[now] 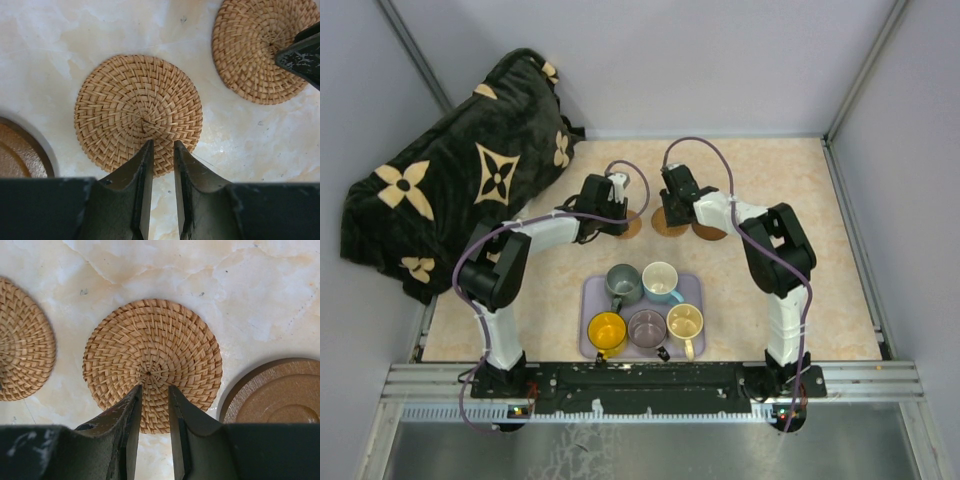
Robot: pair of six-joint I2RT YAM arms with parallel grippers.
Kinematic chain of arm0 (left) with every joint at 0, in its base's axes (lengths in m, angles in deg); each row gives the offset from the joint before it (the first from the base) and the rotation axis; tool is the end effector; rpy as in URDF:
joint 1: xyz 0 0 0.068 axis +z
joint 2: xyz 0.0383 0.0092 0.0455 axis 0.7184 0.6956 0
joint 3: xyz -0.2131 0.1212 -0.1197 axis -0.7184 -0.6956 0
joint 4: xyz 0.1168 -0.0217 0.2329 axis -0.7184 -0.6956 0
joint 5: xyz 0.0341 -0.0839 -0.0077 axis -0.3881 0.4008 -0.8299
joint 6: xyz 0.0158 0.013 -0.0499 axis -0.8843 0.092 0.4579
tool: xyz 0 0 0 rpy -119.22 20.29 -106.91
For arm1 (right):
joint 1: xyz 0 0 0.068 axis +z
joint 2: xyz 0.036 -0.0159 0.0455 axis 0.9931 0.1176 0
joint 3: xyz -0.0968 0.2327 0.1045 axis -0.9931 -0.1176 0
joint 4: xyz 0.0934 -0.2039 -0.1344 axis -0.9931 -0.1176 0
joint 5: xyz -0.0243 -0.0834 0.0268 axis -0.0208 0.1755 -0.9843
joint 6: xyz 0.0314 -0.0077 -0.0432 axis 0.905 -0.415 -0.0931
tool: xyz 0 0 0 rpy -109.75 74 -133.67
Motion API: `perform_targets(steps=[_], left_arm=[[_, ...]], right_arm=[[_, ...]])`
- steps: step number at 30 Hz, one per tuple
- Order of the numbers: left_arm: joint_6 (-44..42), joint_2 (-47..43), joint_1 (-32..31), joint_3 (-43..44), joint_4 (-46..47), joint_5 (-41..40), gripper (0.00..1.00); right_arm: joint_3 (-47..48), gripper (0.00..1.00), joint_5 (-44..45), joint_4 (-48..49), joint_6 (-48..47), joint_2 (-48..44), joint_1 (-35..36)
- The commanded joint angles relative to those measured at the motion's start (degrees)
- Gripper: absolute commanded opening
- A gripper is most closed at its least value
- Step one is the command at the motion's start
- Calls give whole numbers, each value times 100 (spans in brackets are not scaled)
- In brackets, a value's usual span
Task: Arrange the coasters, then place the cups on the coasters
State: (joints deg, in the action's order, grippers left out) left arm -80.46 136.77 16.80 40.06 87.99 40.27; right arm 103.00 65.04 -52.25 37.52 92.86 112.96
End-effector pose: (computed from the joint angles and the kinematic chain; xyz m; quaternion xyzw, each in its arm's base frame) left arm 0.3566 -0.2024 0.1643 0.1895 0.8951 -0.1676 0.3672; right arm 0.3818 0.2129 0.1692 -0.1122 0.9382 0.0671 0.3206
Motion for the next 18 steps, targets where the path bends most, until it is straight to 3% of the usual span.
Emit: perform_targets(steps=[1, 18], left_arm=[[70, 206, -36, 158, 149, 97, 30], [49, 358, -23, 368, -16, -329, 30]], right_arm=[[20, 28, -392, 29, 120, 192, -27], [-18, 27, -520, 59, 100, 168, -27]])
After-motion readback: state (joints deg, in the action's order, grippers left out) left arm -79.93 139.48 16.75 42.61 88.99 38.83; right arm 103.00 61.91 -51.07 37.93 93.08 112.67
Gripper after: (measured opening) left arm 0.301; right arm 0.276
